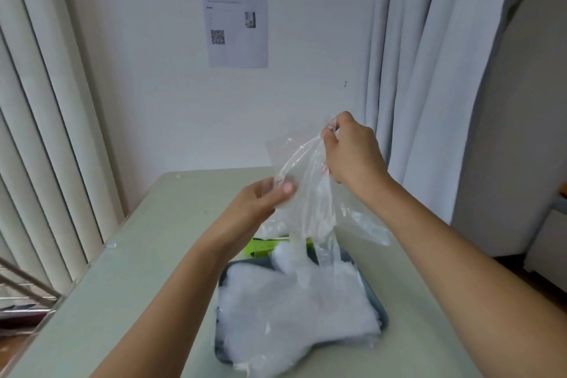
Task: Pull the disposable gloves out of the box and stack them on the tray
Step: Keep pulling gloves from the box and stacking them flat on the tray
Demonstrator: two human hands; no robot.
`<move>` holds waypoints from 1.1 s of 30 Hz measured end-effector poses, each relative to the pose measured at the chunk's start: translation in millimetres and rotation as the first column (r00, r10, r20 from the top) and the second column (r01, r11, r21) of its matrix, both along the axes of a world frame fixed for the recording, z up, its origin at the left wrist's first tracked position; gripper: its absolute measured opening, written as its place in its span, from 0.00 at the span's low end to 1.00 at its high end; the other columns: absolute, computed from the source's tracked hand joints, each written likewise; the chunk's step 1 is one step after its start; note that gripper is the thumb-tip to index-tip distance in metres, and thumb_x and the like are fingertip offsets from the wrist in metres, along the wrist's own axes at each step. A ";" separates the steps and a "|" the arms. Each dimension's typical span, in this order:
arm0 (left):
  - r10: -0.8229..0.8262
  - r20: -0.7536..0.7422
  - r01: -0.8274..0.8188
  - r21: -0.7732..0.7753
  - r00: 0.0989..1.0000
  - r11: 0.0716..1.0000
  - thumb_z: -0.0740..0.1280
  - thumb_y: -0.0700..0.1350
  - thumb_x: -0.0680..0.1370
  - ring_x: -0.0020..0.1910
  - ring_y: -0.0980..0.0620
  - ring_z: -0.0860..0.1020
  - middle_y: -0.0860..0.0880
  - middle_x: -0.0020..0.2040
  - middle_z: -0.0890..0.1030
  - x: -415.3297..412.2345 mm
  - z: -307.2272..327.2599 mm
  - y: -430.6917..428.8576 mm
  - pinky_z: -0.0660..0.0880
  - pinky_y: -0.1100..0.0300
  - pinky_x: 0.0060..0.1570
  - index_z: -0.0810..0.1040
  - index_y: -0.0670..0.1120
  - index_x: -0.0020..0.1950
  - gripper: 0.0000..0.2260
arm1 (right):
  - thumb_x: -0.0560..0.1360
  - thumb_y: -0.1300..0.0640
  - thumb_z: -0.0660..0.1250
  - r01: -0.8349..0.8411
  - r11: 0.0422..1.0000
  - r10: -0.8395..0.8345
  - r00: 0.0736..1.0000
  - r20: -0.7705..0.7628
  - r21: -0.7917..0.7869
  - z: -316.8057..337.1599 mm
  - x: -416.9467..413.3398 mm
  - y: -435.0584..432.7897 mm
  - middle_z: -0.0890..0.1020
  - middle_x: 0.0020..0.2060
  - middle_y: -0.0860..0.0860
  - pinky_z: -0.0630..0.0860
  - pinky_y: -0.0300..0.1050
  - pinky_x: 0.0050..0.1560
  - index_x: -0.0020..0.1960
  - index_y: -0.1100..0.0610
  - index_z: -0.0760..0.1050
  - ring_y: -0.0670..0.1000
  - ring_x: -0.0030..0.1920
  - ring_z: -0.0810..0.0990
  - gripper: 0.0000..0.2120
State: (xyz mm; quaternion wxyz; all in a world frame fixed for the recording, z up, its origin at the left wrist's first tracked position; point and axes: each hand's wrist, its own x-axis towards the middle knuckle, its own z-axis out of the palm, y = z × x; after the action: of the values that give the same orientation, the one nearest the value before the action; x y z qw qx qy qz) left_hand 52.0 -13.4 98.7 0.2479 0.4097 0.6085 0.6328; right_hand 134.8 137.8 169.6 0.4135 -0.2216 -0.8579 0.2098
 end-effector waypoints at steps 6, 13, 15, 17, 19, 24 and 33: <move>0.140 0.089 -0.147 0.076 0.986 0.986 0.68 0.41 0.76 0.45 0.49 0.82 0.44 0.44 0.85 17.7 -4.7 -8.6 0.75 0.57 0.52 0.83 0.40 0.46 0.06 | 0.81 0.54 0.57 -0.134 0.934 0.171 0.982 0.084 -0.330 -11.5 46.6 0.9 0.83 0.29 0.51 0.64 0.34 0.21 0.48 0.56 0.68 0.46 0.18 0.69 0.06; -0.088 -0.042 0.079 -0.183 0.995 0.980 0.69 0.40 0.76 0.45 0.47 0.83 0.41 0.45 0.84 7.7 -2.1 -22.4 0.78 0.65 0.46 0.79 0.30 0.49 0.11 | 0.59 0.39 0.73 -0.188 0.795 0.438 0.836 0.330 -0.577 -45.4 88.9 10.9 0.79 0.55 0.44 0.72 0.34 0.42 0.62 0.53 0.74 0.43 0.51 0.79 0.35; -0.099 0.015 0.101 -0.201 0.995 0.974 0.72 0.40 0.74 0.47 0.48 0.83 0.40 0.45 0.81 2.7 -3.1 -18.5 0.79 0.60 0.50 0.76 0.32 0.50 0.12 | 0.61 0.43 0.71 -0.225 0.676 0.521 0.819 0.239 -0.701 -48.7 91.4 15.8 0.80 0.57 0.47 0.74 0.34 0.45 0.61 0.53 0.75 0.43 0.55 0.79 0.30; -0.142 0.023 0.143 -0.271 0.990 0.952 0.73 0.38 0.73 0.43 0.50 0.83 0.44 0.40 0.81 -2.1 -3.4 -13.4 0.78 0.57 0.52 0.75 0.34 0.49 0.11 | 0.65 0.45 0.70 -0.248 0.542 0.567 0.813 0.131 -0.803 -53.4 91.6 16.2 0.83 0.52 0.50 0.75 0.34 0.41 0.54 0.54 0.77 0.46 0.51 0.82 0.21; -0.168 0.009 0.161 -0.350 0.986 0.923 0.69 0.35 0.76 0.30 0.57 0.79 0.49 0.29 0.76 -3.7 -1.9 -8.6 0.75 0.68 0.39 0.73 0.36 0.39 0.07 | 0.67 0.47 0.70 -0.224 0.445 0.550 0.832 0.067 -0.867 -65.4 85.0 16.8 0.83 0.45 0.53 0.76 0.35 0.35 0.52 0.59 0.77 0.47 0.43 0.84 0.20; -0.153 0.008 0.135 -0.521 0.988 0.843 0.70 0.39 0.75 0.34 0.55 0.80 0.50 0.32 0.80 -15.7 -18.9 0.7 0.77 0.65 0.43 0.80 0.45 0.30 0.13 | 0.75 0.64 0.68 -0.167 0.499 0.407 0.911 0.060 -0.850 -117.8 67.1 14.1 0.75 0.27 0.51 0.71 0.34 0.24 0.38 0.60 0.75 0.44 0.22 0.73 0.08; 0.100 -0.268 -0.255 -0.637 0.958 0.727 0.75 0.44 0.70 0.29 0.53 0.65 0.51 0.32 0.69 -43.2 -86.6 21.0 0.62 0.67 0.28 0.71 0.47 0.40 0.12 | 0.74 0.62 0.61 0.156 0.813 0.115 0.902 0.416 -0.562 -185.7 58.9 18.4 0.81 0.26 0.56 0.69 0.36 0.25 0.37 0.58 0.70 0.50 0.21 0.74 0.07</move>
State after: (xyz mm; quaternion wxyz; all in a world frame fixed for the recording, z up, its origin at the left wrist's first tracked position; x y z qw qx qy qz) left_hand 8.8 7.6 12.1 0.2481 0.2997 0.8535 0.3465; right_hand 193.6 156.2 -16.2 0.1276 -0.3877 -0.8191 0.4031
